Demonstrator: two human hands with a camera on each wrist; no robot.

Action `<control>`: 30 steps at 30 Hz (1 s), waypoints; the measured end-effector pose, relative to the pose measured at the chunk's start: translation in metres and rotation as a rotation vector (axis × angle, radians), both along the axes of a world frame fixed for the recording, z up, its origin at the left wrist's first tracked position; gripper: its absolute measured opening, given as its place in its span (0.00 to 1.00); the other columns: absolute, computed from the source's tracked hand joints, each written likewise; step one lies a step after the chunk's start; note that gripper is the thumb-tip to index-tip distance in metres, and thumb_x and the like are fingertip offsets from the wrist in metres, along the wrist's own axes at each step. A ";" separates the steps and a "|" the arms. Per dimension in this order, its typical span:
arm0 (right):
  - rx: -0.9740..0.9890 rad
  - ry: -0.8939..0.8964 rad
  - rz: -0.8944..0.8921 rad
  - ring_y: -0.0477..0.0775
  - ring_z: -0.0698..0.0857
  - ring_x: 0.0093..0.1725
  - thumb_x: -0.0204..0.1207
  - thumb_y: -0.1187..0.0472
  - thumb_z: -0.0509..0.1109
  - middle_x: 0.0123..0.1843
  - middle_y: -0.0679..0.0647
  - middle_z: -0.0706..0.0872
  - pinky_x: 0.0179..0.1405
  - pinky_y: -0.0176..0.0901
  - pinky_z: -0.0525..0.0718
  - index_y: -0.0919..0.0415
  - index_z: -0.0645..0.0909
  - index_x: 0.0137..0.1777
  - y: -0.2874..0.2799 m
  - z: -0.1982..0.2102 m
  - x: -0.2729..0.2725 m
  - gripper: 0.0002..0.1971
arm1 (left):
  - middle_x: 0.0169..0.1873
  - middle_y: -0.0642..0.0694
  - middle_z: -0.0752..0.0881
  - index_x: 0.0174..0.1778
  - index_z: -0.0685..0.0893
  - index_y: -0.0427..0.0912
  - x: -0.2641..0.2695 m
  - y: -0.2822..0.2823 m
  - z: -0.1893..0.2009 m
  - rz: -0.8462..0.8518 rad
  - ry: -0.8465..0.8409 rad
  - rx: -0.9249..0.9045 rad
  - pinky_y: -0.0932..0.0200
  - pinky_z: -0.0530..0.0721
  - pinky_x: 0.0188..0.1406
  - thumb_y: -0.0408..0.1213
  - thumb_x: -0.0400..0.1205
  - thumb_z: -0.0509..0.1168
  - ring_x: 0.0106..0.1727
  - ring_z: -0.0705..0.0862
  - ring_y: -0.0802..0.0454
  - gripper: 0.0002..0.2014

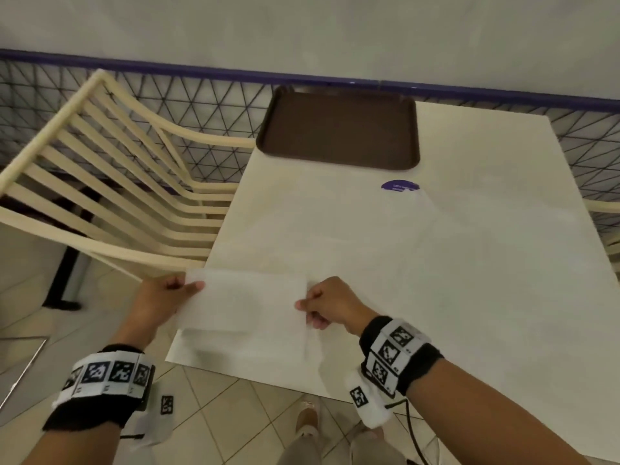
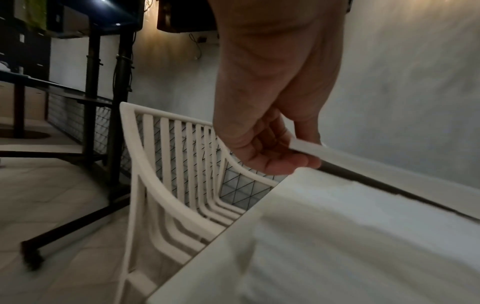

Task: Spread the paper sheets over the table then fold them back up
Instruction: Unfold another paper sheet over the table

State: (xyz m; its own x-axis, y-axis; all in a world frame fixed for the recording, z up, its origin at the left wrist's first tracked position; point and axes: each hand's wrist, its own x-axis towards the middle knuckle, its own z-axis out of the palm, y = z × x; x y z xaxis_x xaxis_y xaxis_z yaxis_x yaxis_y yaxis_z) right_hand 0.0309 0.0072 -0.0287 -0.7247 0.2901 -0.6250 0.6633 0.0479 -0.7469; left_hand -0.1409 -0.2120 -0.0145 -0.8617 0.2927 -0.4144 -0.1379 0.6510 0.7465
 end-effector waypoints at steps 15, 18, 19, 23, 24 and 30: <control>0.500 -0.123 0.203 0.51 0.77 0.42 0.75 0.53 0.70 0.38 0.49 0.79 0.40 0.42 0.77 0.53 0.71 0.30 -0.020 -0.027 0.025 0.15 | 0.49 0.40 0.80 0.54 0.76 0.39 -0.003 0.005 -0.051 -0.095 0.203 -0.308 0.45 0.79 0.51 0.36 0.70 0.76 0.51 0.79 0.39 0.21; 0.465 -0.011 0.072 0.46 0.77 0.39 0.73 0.58 0.72 0.32 0.43 0.77 0.35 0.31 0.73 0.53 0.79 0.36 0.014 -0.012 0.053 0.06 | 0.57 0.36 0.79 0.60 0.75 0.40 -0.001 0.016 -0.047 -0.240 0.347 -0.457 0.38 0.77 0.57 0.35 0.69 0.76 0.59 0.76 0.34 0.25; 0.485 0.015 0.027 0.45 0.78 0.38 0.72 0.60 0.72 0.32 0.43 0.79 0.33 0.25 0.70 0.52 0.79 0.36 0.029 -0.007 0.066 0.06 | 0.57 0.35 0.79 0.60 0.77 0.40 0.003 0.023 -0.045 -0.286 0.410 -0.476 0.38 0.76 0.58 0.33 0.70 0.75 0.59 0.75 0.33 0.24; 0.638 -0.106 -0.199 0.48 0.81 0.39 0.73 0.63 0.69 0.37 0.50 0.86 0.35 0.33 0.69 0.54 0.82 0.37 0.087 0.003 0.131 0.05 | 0.49 0.37 0.84 0.53 0.83 0.38 0.029 0.078 -0.034 -0.436 0.553 -0.317 0.44 0.76 0.52 0.28 0.71 0.73 0.51 0.78 0.35 0.15; 0.654 -0.151 -0.259 0.50 0.82 0.40 0.73 0.64 0.68 0.37 0.51 0.86 0.37 0.36 0.69 0.55 0.83 0.37 0.097 0.002 0.146 0.06 | 0.48 0.39 0.85 0.52 0.84 0.38 0.038 0.095 -0.033 -0.488 0.550 -0.271 0.46 0.76 0.50 0.29 0.72 0.73 0.50 0.79 0.36 0.13; 0.625 -0.224 -0.404 0.54 0.85 0.40 0.74 0.66 0.65 0.34 0.50 0.86 0.36 0.37 0.73 0.52 0.79 0.34 0.125 -0.016 0.200 0.10 | 0.51 0.44 0.84 0.55 0.83 0.40 0.104 0.203 -0.039 -0.890 0.545 -0.036 0.55 0.74 0.54 0.35 0.78 0.68 0.53 0.81 0.44 0.10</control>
